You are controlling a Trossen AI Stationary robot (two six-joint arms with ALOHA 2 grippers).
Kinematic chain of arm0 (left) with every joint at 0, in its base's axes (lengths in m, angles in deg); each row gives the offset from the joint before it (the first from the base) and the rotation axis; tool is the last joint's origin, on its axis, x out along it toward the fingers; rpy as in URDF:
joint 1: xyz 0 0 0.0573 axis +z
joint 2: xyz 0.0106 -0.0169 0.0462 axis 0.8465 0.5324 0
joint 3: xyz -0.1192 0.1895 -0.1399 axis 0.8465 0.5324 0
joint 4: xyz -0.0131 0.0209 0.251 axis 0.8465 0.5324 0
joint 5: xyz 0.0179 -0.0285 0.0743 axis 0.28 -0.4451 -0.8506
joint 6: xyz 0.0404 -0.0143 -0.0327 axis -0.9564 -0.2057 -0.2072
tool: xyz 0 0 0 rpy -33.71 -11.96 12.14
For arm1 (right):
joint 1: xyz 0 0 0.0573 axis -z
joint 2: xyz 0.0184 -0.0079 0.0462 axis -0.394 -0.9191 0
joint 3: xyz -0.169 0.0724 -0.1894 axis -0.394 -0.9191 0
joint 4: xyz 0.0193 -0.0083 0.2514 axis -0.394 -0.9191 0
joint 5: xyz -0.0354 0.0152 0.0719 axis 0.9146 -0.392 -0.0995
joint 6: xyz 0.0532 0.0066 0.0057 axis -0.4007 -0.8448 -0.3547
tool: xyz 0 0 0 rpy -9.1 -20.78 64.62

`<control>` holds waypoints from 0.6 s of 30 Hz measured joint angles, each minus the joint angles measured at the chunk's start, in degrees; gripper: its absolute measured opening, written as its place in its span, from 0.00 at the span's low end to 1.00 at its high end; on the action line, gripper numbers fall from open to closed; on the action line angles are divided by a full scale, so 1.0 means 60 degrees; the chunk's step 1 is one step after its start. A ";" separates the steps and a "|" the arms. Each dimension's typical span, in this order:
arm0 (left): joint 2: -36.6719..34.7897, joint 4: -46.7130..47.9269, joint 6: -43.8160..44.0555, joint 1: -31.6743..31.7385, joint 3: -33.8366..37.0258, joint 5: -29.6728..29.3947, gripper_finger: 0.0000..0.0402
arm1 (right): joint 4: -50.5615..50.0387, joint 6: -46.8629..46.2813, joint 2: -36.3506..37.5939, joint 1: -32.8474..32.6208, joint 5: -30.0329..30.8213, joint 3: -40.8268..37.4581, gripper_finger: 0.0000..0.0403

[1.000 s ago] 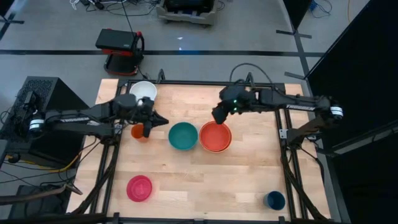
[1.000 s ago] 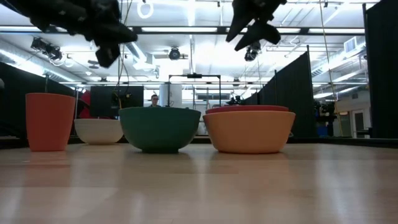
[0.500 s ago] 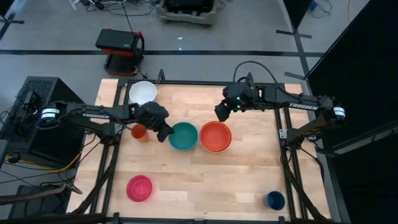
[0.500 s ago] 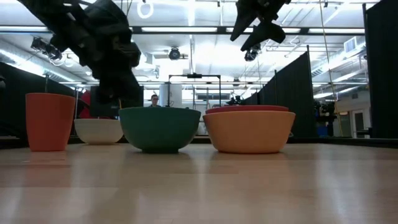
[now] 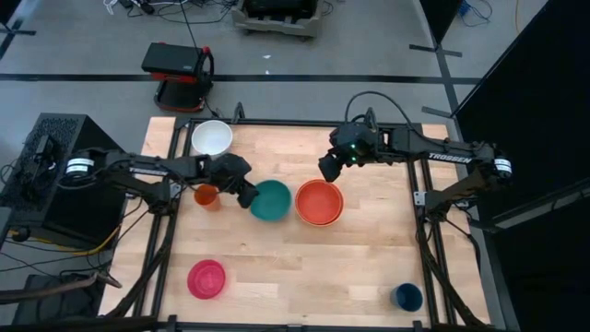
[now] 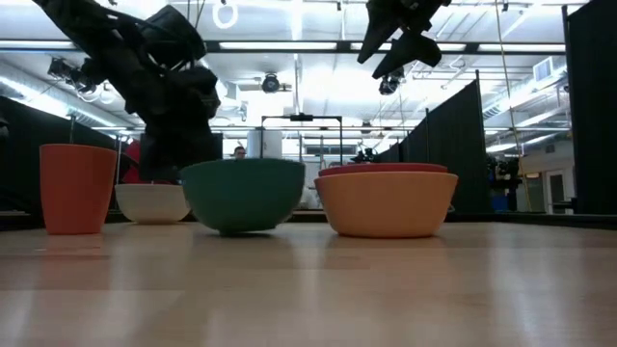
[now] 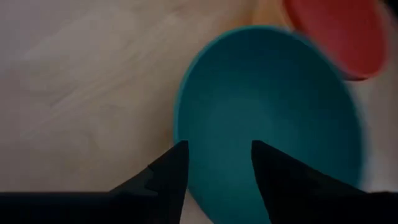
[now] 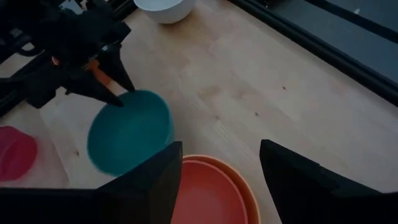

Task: Nest bowls inside each other
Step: Stack the dark green bowl on top of the orange bowl

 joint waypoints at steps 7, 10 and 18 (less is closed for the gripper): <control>0.0471 -0.0192 0.0036 -0.0003 0.0000 0.0568 0.39 | 0.0001 0.0025 0.0000 0.0008 -0.0001 0.0000 0.49; 0.0507 -0.0408 0.0113 -0.0003 0.0000 0.0615 0.30 | -0.0001 0.0028 0.0002 0.0008 -0.0001 0.0000 0.48; 0.0528 -0.0767 0.0103 -0.0003 -0.0391 0.0427 0.13 | -0.0002 0.0088 0.0004 0.0021 -0.0008 0.0000 0.45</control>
